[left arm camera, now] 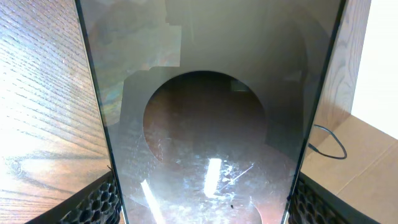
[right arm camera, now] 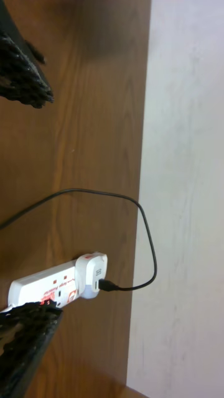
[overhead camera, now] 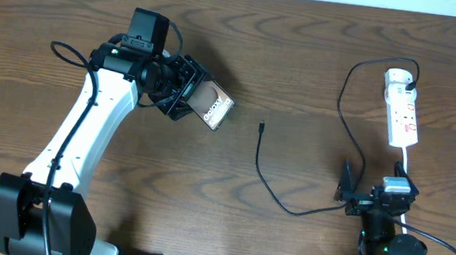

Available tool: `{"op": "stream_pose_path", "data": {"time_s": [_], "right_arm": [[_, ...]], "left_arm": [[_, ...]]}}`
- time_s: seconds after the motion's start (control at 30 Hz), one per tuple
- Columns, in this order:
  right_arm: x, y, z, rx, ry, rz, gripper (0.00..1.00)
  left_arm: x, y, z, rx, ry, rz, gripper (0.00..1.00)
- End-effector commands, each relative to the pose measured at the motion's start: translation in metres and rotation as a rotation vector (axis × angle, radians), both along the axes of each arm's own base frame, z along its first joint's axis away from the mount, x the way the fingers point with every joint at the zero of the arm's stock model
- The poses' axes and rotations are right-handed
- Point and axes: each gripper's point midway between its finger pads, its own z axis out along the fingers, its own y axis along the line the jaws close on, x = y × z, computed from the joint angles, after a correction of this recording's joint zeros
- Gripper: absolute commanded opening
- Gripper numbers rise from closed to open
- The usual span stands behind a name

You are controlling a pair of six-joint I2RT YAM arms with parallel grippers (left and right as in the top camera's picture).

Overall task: Plug charger to phone and switch on socket
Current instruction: 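Raise the right gripper and swing it left toward the cable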

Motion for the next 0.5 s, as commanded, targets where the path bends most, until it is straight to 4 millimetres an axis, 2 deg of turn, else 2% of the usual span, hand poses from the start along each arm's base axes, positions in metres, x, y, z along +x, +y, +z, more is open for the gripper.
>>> {"op": "stream_pose_path", "data": {"time_s": [0.0, 0.47], "right_arm": [[0.0, 0.004, 0.004, 0.065, -0.01, 0.016, 0.99], [0.001, 0.014, 0.024, 0.16, 0.036, 0.071, 0.99]], "left_arm": [[-0.001, -0.002, 0.015, -0.029, -0.03, -0.004, 0.07], [-0.001, -0.002, 0.015, -0.029, -0.03, -0.005, 0.07]]}}
